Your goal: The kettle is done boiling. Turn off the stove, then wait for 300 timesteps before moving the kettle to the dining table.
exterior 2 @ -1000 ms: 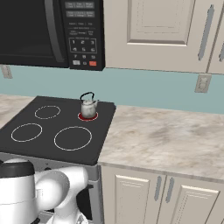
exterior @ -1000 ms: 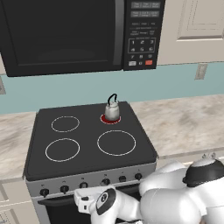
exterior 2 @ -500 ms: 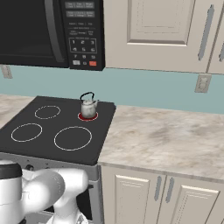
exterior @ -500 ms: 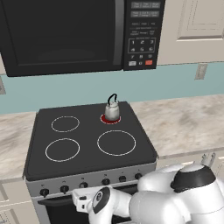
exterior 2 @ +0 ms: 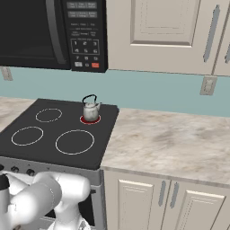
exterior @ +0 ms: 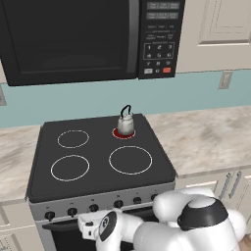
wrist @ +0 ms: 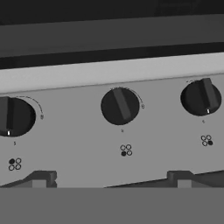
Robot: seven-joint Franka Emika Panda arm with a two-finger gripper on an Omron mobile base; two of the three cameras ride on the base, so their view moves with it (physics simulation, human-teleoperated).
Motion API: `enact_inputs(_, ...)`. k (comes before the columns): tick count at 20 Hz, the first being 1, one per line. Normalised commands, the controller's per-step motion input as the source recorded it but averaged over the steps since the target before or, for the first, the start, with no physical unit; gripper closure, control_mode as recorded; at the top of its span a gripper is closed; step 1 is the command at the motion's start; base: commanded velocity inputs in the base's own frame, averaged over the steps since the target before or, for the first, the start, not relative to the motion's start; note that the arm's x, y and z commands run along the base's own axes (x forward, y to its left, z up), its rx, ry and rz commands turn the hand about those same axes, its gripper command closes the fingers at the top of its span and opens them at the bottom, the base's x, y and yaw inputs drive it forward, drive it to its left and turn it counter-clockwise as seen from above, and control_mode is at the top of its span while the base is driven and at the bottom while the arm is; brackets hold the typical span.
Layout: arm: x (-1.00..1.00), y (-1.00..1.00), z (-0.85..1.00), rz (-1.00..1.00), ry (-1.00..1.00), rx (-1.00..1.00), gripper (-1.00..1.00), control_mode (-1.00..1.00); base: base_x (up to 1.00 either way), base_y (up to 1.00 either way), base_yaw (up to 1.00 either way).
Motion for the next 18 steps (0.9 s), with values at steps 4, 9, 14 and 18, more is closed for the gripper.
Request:
enact_inputs(4,0.05,0.06,-0.12,0.00,0.00,0.00,-1.00,-1.00,0.00,0.00,0.00)
enact_inputs(9,0.10,0.01,-0.09,0.00,0.00,0.00,-1.00,-1.00,0.00,0.00,0.00)
enact_inputs(14,0.11,0.00,-0.08,0.00,0.00,0.00,-1.00,-1.00,0.00,0.00,0.00)
enact_inputs(18,0.12,0.01,-0.12,0.00,0.00,0.00,-1.00,-1.00,0.00,0.00,0.00)
